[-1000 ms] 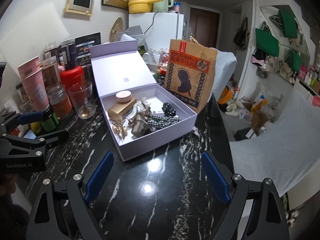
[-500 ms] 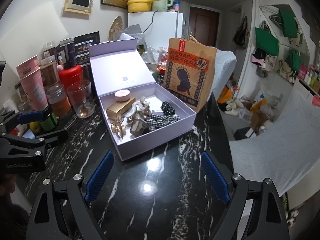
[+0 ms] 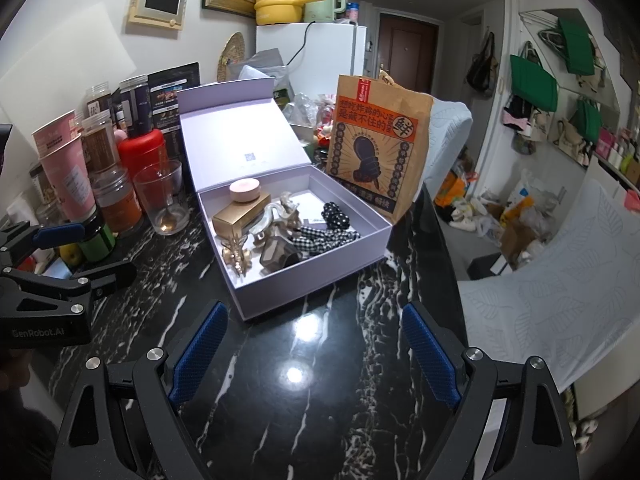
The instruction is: Organize rigid objects
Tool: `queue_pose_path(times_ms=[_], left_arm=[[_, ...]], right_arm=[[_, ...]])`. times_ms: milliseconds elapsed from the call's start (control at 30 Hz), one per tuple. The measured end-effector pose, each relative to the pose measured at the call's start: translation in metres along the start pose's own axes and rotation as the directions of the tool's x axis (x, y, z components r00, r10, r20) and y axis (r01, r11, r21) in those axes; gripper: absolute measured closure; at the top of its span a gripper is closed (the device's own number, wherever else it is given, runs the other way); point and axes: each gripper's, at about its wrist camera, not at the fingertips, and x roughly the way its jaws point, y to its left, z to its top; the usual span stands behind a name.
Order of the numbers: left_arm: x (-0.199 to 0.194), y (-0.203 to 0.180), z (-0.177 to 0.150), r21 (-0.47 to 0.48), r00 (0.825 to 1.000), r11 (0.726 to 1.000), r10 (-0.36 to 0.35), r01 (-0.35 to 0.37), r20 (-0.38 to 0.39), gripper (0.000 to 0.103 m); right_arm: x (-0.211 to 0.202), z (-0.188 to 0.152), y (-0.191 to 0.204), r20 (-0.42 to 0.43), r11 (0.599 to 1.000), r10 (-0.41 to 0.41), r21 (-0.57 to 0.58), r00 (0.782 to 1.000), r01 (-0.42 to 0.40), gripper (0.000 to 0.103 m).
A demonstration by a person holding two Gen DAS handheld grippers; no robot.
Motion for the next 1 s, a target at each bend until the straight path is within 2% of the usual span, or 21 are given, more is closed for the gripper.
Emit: queue_pose_path(times_ms=[1000], left_arm=[[0.0021,-0.0063,-0.0053,0.026,1.0,1.0,-0.016,0.016,-0.016,0.008]], right_arm=[[0.0018,-0.0056,-0.002,-0.015,1.0,-0.01,0.002,1.0,0.01,0.013]])
